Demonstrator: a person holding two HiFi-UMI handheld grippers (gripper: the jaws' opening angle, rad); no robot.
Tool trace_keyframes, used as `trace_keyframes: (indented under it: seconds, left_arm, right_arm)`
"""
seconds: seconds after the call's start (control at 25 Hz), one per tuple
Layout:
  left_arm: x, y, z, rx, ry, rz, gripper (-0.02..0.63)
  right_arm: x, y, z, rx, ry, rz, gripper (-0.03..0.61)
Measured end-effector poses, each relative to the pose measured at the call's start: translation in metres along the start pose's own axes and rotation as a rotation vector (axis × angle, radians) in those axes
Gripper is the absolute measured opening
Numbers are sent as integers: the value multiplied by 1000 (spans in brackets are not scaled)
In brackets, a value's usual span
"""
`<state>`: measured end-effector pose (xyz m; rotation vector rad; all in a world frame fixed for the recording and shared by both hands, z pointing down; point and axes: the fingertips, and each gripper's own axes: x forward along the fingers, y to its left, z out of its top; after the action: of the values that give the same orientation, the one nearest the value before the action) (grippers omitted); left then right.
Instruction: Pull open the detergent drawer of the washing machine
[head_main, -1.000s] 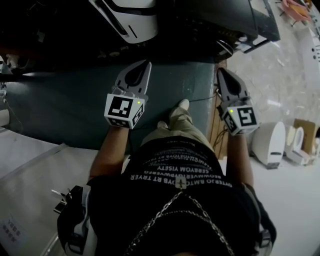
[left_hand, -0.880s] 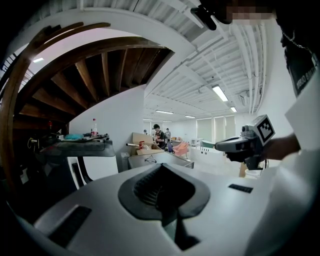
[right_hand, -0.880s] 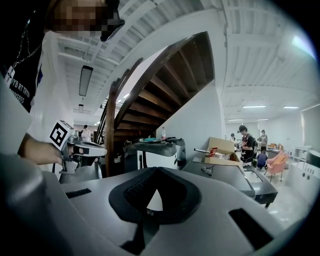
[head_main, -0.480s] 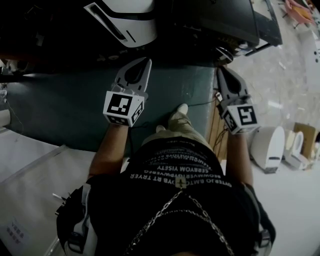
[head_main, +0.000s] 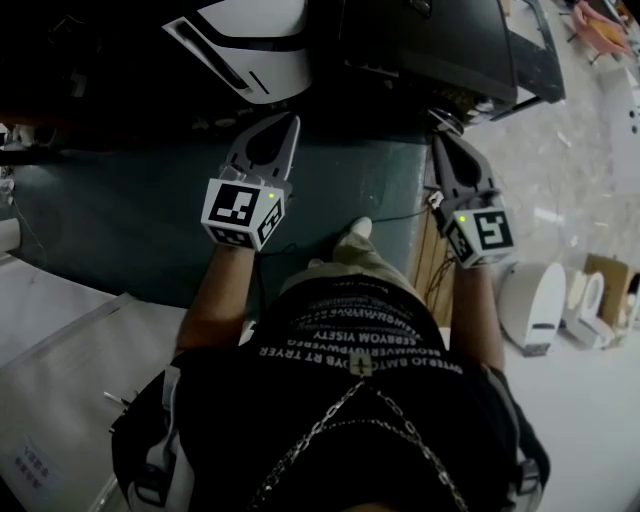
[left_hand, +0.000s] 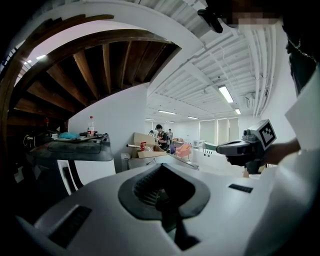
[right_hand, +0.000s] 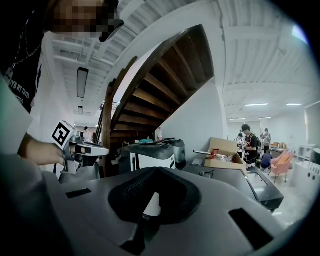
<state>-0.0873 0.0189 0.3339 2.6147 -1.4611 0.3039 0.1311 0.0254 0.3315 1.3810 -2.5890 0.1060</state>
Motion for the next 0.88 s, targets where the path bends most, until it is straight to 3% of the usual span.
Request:
trace_keyframes:
  seconds: [0.64, 0.88]
  left_arm:
    - [68, 0, 27, 6, -9, 56, 3]
    - [70, -1, 21, 7, 18, 81, 3]
  right_arm:
    - [34, -60, 17, 26, -14, 90, 2]
    - [48, -72, 10, 42, -1, 115, 2]
